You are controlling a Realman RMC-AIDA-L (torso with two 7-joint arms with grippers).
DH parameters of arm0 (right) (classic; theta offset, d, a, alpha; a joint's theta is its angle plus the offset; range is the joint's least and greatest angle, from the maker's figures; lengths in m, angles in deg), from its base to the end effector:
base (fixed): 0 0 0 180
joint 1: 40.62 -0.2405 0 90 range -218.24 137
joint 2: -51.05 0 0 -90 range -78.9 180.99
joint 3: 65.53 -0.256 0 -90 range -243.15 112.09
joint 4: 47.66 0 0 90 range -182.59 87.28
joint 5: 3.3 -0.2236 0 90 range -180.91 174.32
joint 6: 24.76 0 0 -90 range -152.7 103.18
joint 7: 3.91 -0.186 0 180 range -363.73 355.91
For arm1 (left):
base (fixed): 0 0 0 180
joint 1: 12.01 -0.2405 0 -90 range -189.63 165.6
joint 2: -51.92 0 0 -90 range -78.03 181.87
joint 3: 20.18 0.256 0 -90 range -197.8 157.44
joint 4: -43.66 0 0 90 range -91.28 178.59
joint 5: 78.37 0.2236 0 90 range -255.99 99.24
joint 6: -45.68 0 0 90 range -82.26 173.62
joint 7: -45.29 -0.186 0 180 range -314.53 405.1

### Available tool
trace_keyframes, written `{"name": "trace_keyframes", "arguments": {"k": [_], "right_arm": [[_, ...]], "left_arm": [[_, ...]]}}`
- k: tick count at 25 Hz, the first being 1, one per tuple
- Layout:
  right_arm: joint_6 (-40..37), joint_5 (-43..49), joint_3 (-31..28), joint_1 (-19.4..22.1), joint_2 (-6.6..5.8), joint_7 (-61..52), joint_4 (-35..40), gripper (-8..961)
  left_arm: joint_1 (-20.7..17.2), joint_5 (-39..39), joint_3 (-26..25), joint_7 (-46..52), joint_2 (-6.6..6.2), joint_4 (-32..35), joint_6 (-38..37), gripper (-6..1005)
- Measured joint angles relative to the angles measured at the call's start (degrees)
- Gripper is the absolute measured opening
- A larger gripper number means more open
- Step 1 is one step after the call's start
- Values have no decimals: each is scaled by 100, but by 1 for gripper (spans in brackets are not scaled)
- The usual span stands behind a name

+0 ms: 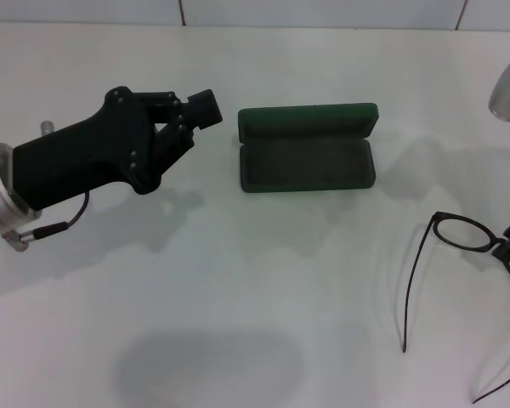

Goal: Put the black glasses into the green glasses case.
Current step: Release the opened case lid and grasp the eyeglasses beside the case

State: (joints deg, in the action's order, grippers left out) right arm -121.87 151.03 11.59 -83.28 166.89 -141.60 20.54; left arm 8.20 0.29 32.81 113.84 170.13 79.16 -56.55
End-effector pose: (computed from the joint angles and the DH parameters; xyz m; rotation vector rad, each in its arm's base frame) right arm 0.2106 0.3833 -0.0160 -2.6580 0.7846 -0.8246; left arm -0.2172 0.3100 0.0052 -2.4948 -0.3592 -1.3528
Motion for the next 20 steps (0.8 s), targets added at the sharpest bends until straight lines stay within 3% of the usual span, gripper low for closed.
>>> {"name": "trace_keyframes", "arguments": {"k": [15,20], "right_arm": [[48,-323,-9,-54,8,-10,-54,293],[45,-310,-17,-34,8,-31,-57,210]], "left_arm": [[1,0,-18,0,-9,-9,11,21],[0,0,-18,0,-9,-9,11,21]]}}
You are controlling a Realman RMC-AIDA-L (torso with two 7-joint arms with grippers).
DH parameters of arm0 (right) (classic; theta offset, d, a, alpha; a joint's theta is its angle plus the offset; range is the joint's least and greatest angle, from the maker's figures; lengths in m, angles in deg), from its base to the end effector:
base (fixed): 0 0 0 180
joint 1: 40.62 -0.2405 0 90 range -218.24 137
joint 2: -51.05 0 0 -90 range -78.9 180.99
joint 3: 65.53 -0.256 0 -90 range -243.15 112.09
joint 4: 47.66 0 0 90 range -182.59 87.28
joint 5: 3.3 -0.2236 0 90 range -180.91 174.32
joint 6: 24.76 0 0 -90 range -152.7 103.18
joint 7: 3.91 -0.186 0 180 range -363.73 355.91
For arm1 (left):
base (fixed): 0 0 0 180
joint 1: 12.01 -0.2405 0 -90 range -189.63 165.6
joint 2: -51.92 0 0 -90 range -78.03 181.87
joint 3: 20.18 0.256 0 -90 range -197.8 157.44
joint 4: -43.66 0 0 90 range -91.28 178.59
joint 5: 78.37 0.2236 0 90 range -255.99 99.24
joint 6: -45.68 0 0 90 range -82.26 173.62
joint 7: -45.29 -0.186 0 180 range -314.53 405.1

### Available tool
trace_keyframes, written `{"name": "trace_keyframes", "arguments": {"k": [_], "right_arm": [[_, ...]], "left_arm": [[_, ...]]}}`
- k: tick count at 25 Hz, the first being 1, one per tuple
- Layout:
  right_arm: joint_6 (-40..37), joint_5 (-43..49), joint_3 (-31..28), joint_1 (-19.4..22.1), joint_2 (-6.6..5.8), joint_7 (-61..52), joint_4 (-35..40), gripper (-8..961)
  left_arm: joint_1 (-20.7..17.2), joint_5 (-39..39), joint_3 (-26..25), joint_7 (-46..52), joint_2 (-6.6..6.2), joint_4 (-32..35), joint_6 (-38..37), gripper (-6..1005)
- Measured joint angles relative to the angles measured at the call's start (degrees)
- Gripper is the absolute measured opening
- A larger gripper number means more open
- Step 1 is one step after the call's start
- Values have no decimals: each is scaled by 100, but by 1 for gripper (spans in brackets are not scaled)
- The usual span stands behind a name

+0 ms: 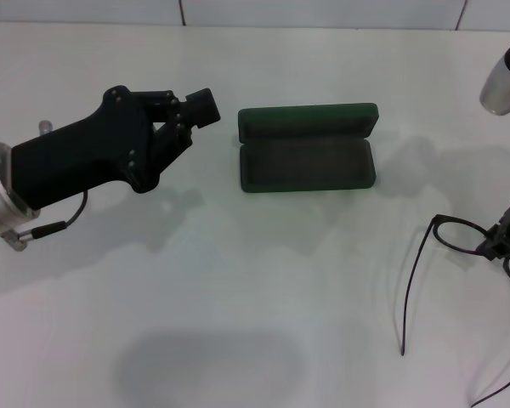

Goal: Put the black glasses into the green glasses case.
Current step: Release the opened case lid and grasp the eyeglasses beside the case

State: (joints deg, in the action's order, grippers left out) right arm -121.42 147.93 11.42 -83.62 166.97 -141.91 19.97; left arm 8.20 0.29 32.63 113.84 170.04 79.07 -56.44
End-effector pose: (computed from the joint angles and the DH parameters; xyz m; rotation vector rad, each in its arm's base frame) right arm 0.2020 0.3825 -0.0230 -2.7002 0.7997 -0.7608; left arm -0.2181 0.3106 0.0060 -2.4907 -0.3618 -1.3500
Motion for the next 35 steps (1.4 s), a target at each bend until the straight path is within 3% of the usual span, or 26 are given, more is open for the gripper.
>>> {"name": "trace_keyframes", "arguments": {"k": [14,18,26,35], "right_arm": [[4,48,14,27,0,-86,-85,202],[48,48,16,38,-1,-81,-89,129],[111,35,41,47,-20,-47,-215,78],[-87,-245,-144,660,-42,151,1043,73]], "left_arm": [[9,52,4,0,2,-5,-1,21],[0,53,1,0,9,-8,0,21],[0,53,0,0,9,-8,-1,21],[-7,7,0,1,9,-9,-11,21]]}}
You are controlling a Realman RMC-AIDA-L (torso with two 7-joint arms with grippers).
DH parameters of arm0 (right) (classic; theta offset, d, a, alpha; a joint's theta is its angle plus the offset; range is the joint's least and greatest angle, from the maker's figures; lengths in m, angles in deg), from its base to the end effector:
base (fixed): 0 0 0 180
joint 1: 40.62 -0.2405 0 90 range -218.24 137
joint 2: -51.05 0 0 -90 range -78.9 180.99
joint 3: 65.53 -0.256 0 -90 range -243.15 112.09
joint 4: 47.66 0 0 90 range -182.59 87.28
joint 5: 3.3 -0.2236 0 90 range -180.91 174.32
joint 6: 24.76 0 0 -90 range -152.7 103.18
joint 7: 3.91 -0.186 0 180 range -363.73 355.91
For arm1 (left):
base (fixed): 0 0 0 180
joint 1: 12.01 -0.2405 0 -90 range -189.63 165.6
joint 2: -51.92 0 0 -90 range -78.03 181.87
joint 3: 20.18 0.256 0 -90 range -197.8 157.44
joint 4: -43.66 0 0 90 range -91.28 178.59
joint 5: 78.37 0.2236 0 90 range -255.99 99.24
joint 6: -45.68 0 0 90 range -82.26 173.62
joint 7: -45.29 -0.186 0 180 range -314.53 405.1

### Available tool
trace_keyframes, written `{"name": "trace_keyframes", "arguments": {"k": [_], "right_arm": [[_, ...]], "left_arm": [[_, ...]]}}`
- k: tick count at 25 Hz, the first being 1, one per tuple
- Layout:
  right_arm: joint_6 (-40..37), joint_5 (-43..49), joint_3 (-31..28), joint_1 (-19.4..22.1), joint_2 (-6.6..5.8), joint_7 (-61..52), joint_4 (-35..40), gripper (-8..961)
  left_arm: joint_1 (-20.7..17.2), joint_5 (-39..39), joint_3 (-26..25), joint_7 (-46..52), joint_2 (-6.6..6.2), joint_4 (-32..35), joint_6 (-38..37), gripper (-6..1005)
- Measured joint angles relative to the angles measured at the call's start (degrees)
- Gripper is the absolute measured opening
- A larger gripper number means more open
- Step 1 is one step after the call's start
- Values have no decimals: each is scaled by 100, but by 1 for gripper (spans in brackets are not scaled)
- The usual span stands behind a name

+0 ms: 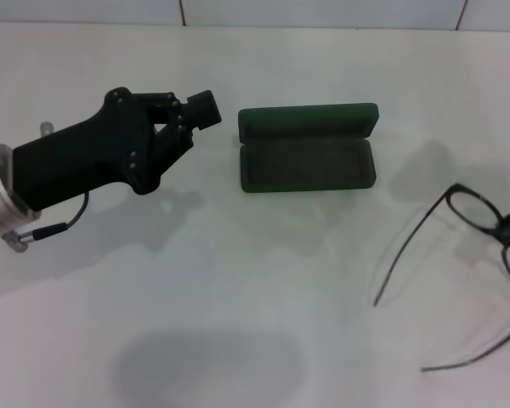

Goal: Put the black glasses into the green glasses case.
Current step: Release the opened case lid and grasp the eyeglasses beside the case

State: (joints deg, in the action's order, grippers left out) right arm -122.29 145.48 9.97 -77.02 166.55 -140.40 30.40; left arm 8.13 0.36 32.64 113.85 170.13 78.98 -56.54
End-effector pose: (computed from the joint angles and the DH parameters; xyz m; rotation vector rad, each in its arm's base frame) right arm 0.2026 0.3743 -0.0007 -2.6810 0.7525 -0.6333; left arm -0.2182 0.3098 0.0051 -2.4917 -0.3656 -1.3527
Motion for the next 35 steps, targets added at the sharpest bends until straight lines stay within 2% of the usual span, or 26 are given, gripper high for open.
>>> {"name": "trace_keyframes", "arguments": {"k": [5,6,7,9,11,14,19,23,27,30,31,32,35], "right_arm": [[-384,-1292,-1166,467,27,1110,364,72],[-450,-1865,-1564,629,30,1601,223,72],[-450,-1865,-1564,629,30,1601,223,72],[-427,-2490,-1870,810,44,2236,-96,60],[-252,-3175,-1951,1001,45,2869,-538,36],[160,-3791,-1824,1130,45,3427,-1103,-1],[479,-3483,-1554,1034,9,3169,-1277,22],[266,-2898,-1505,615,-38,2234,-995,41],[29,-1994,-1318,-143,-50,1410,-891,60],[-60,-1236,-875,-852,-29,779,-1015,74],[-86,-931,-517,-1299,-15,476,-1185,78],[-86,-931,-517,-1299,-15,476,-1185,83],[-94,-702,-188,-1799,21,178,-1468,97]], "left_arm": [[18,-96,-7,29,0,0,-82,21],[66,-197,-6,52,0,0,-146,21],[66,-197,-6,52,0,0,-146,21],[150,-297,12,107,14,0,-229,21],[335,-321,33,277,86,-3,-324,21],[470,-302,42,376,128,-46,-350,21],[685,-265,60,370,129,-392,-352,20],[630,-250,60,244,117,-443,-321,20],[599,-247,41,137,103,-513,-319,20],[532,-245,32,86,97,-523,-323,20],[518,-244,31,72,97,-523,-324,20],[496,-244,29,51,95,-524,-325,20],[456,-244,16,2,65,-526,-330,20]]}}
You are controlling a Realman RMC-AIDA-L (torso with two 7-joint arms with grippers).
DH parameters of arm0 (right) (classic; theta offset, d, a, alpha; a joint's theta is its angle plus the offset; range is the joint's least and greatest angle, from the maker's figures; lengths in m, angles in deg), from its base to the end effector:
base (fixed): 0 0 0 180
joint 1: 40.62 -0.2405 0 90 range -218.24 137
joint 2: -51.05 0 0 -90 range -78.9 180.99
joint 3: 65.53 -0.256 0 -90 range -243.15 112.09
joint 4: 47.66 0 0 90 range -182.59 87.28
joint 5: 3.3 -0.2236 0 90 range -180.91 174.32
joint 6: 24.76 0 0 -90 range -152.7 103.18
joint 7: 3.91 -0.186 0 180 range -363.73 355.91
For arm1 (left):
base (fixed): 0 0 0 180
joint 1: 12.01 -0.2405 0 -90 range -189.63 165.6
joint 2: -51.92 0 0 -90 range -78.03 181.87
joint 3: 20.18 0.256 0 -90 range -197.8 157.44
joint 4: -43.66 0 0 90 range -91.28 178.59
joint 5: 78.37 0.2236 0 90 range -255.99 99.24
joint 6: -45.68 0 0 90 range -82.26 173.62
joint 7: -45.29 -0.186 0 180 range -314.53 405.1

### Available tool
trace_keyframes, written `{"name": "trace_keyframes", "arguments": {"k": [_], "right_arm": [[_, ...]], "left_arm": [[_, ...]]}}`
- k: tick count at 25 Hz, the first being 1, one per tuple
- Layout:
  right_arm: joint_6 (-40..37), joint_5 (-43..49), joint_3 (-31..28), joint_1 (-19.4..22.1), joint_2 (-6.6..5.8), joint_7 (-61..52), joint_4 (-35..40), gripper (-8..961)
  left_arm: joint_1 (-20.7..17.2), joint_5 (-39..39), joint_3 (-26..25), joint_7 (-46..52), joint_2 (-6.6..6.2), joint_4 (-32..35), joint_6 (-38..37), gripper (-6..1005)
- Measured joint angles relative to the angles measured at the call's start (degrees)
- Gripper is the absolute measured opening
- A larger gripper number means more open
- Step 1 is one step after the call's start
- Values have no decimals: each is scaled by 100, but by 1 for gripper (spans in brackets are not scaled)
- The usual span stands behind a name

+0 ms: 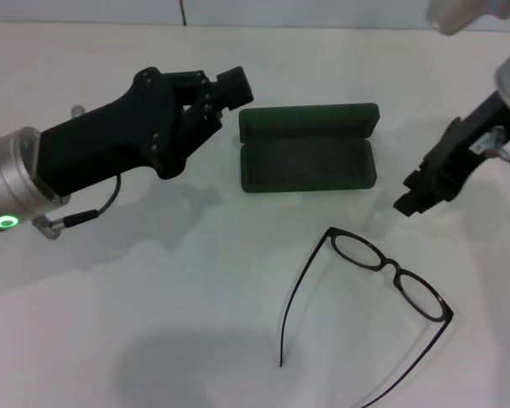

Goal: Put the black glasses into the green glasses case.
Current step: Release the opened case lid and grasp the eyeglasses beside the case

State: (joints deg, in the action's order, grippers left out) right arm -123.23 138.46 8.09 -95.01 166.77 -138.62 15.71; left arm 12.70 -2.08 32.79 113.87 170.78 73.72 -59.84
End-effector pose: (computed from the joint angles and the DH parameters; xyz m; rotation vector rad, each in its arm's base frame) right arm 0.1161 0.3995 -0.0351 -2.9118 0.5975 -0.5649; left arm -0.1930 0.3131 -0.0018 -2.4982 -0.3546 -1.5189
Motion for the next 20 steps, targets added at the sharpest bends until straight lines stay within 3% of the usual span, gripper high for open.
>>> {"name": "trace_keyframes", "arguments": {"k": [3,9,15,20], "right_arm": [[-77,-4,26,-370,14,-110,-370,304],[-173,-138,12,-693,32,-296,-984,491],[15,-344,119,-827,47,-322,-1644,484],[351,-472,646,-836,47,-524,-1856,484]], "left_arm": [[-59,0,-4,-10,-61,12,-22,20],[-286,-29,-7,-33,-255,56,-133,20],[-423,-38,-15,-163,-314,55,-159,20],[-486,79,6,-279,-318,20,-162,20]]}}
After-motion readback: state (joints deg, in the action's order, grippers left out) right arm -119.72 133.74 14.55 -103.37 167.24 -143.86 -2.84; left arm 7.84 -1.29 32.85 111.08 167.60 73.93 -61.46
